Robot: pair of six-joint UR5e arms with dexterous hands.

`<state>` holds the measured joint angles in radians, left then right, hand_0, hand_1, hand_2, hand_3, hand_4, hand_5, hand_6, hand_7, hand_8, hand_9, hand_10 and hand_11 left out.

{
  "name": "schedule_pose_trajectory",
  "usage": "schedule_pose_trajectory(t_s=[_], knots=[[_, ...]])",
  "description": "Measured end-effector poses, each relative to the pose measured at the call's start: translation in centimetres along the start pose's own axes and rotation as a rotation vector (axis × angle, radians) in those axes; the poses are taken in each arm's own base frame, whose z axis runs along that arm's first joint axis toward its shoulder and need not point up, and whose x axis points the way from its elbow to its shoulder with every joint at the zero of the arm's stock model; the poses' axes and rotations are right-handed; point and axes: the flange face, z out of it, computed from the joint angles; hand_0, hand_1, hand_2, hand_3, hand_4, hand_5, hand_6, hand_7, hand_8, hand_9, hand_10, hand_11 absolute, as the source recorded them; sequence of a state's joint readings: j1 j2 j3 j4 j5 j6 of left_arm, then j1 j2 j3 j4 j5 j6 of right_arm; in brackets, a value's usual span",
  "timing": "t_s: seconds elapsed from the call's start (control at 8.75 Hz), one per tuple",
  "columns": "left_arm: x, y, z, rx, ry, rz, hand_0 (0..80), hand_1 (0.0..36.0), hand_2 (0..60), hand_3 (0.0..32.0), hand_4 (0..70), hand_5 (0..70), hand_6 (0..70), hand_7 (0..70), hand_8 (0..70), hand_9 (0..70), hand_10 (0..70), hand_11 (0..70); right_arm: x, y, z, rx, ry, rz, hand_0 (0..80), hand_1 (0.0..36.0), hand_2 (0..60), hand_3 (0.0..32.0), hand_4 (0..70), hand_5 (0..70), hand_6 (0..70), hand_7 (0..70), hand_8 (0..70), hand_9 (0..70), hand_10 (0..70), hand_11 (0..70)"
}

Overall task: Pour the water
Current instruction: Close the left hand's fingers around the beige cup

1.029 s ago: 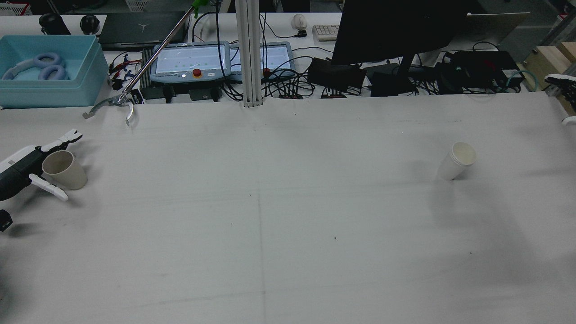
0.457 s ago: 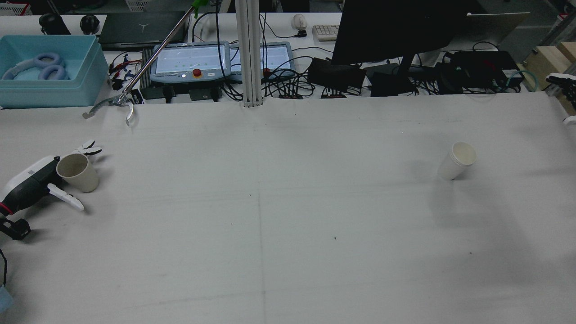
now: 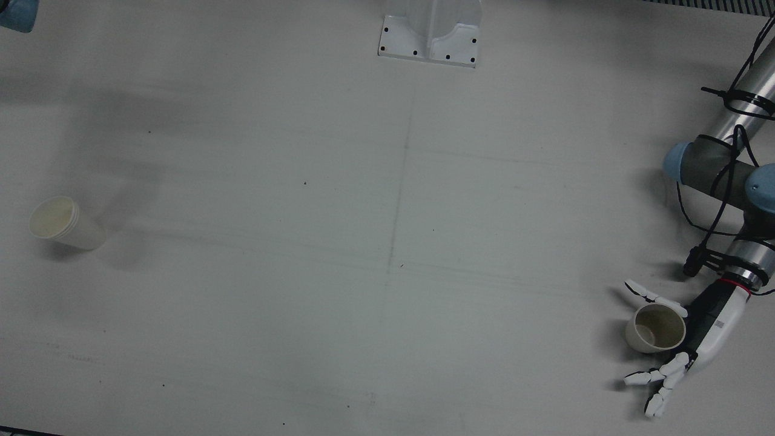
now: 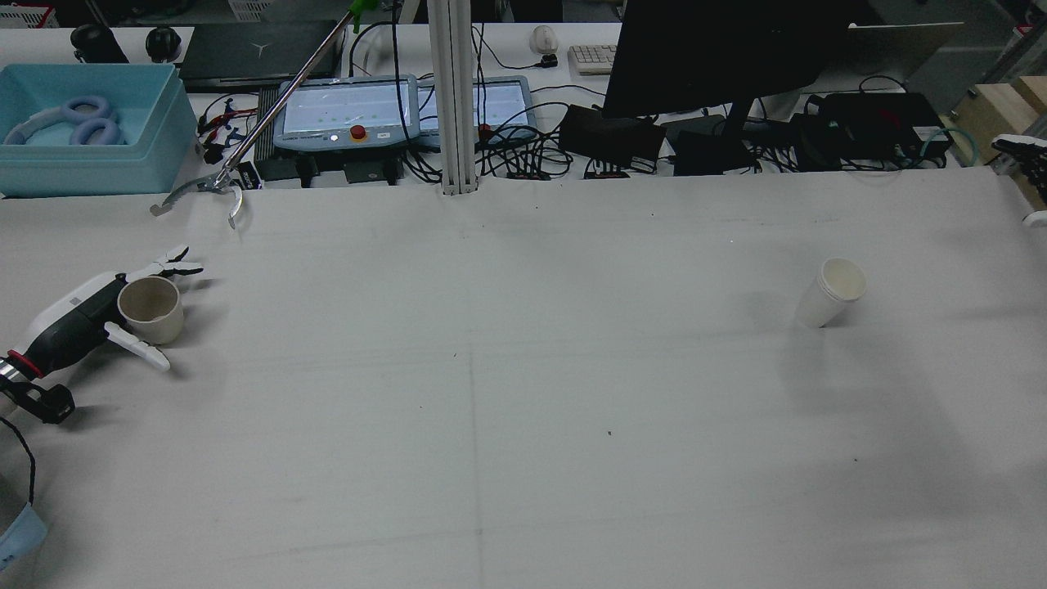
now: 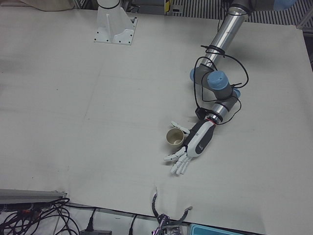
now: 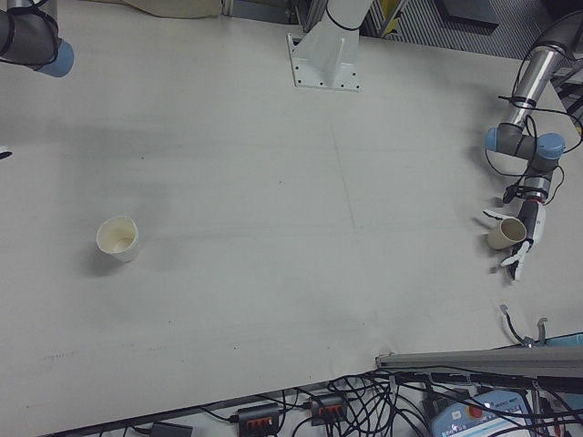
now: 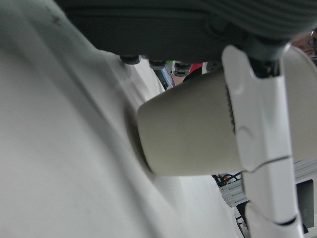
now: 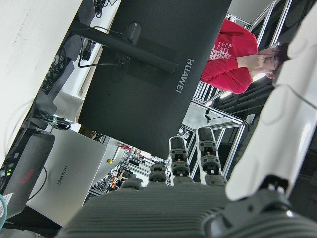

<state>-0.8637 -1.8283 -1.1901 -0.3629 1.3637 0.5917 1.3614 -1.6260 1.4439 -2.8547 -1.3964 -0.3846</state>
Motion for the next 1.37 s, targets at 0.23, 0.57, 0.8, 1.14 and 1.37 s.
schedule_pose_trajectory(t_s=[0.23, 0.57, 0.8, 1.14, 1.37], knots=[[0.1, 0.5, 0.7, 0.001, 0.0, -0.003, 67.1, 16.7, 0.0, 0.0, 41.1, 70.0, 1.9, 5.7, 0.0, 0.0, 0.0, 0.1, 0.0, -0.1, -0.1, 0.002, 0.0, 0.002, 50.2, 10.1, 0.0, 0.0, 18.2, 17.4, 12.5, 18.7, 5.4, 7.1, 0.0, 0.0], [0.4, 0.3, 0.7, 0.039, 0.006, -0.04, 79.7, 30.1, 26.5, 0.0, 70.0, 70.0, 8.8, 11.1, 4.7, 4.1, 2.1, 4.9, -0.1, -0.1, -0.1, 0.003, -0.003, 0.003, 50.5, 10.4, 0.0, 0.0, 17.7, 17.2, 11.7, 18.1, 5.1, 6.6, 0.0, 0.0], [0.8, 0.4, 0.6, 0.061, 0.013, -0.065, 60.9, 36.0, 60.0, 0.0, 70.0, 70.0, 8.9, 12.7, 4.7, 4.6, 2.5, 5.3, -0.3, -0.2, -0.1, 0.005, -0.007, 0.004, 50.7, 10.6, 0.0, 0.0, 17.4, 17.2, 11.5, 18.0, 5.0, 6.5, 0.0, 0.0], [1.8, 0.3, 0.2, 0.094, 0.012, -0.139, 57.9, 36.0, 60.0, 0.0, 70.0, 70.0, 10.4, 15.1, 5.1, 5.6, 2.6, 5.3, -0.6, -0.2, -0.1, 0.005, -0.015, 0.01, 50.8, 10.7, 0.0, 0.0, 17.1, 17.4, 11.3, 18.0, 5.0, 6.4, 0.0, 0.0], [3.3, 0.6, 0.3, 0.104, 0.021, -0.165, 61.5, 36.0, 60.0, 0.0, 70.0, 70.0, 11.4, 15.6, 6.1, 6.3, 3.7, 7.4, -0.8, -0.2, -0.1, 0.006, -0.019, 0.013, 51.0, 11.0, 0.0, 0.0, 16.7, 17.2, 11.2, 18.0, 5.1, 6.5, 0.0, 0.0]])
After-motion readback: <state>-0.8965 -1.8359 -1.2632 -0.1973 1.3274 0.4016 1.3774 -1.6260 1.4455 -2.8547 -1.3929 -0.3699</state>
